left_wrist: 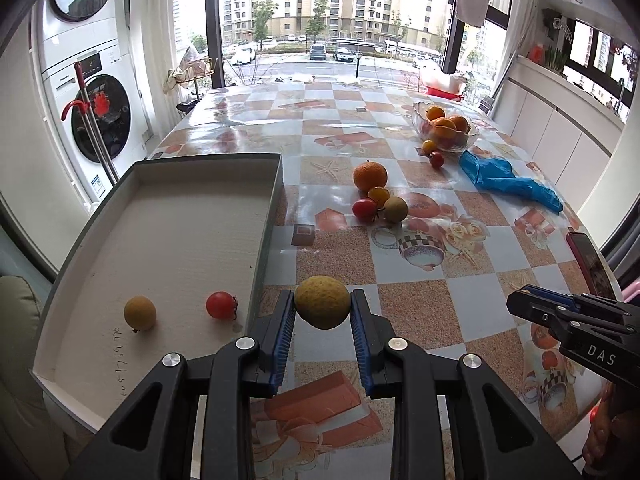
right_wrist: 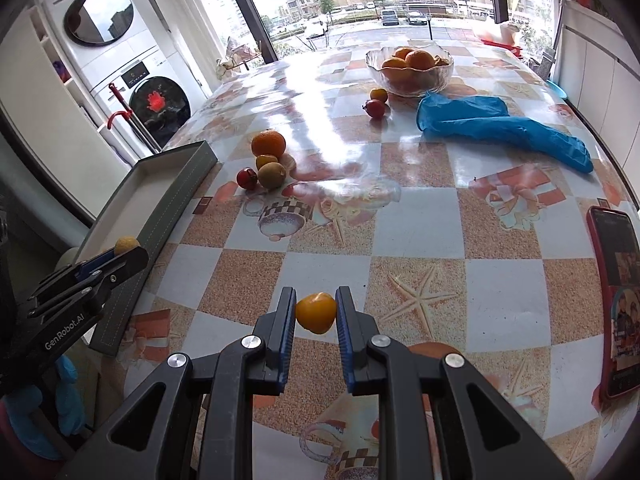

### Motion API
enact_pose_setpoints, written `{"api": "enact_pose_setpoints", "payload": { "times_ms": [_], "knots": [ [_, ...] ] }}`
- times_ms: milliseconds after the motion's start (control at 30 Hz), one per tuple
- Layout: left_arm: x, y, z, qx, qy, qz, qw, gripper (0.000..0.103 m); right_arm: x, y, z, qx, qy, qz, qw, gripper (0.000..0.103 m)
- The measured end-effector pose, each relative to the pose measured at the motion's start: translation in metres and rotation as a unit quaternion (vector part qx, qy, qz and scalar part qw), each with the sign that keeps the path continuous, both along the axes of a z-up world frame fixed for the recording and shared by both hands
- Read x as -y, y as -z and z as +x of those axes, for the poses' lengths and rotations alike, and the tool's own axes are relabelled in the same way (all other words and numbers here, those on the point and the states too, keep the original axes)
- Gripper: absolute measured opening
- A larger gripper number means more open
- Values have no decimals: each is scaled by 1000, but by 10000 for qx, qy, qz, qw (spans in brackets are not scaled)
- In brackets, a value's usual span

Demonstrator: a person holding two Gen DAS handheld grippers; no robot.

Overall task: Organize fruits
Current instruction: 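Carry the brown fruit over the gray tray with the left tool while the right carries the yellow tomato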

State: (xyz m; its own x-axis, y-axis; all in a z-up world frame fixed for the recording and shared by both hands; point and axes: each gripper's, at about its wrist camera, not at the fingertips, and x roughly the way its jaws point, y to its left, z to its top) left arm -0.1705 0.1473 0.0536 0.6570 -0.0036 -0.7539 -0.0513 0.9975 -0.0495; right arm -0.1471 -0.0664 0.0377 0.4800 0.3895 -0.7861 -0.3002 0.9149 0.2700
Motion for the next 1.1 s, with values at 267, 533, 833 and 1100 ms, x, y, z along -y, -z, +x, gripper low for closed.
{"api": "enact_pose_setpoints", "payload": {
  "times_ms": [267, 533, 833, 1100],
  "knots": [
    [-47, -10, -6, 206, -415, -26, 9989, 30, -35, -13, 4, 98, -298, -104, 9995, 22],
    [-87, -9, -7, 270, -784, -102, 9965, 30, -78, -28, 10, 145, -690, -119, 9974, 22],
    [-119, -2, -10, 236, -1069, -123, 9939, 30, -139, -38, 15, 172, -1236, -147, 9921, 22],
    [-142, 7, -8, 127, -1282, -183, 9915, 30, -193, -44, 17, 213, -1690, -200, 9852, 22]
  ]
}}
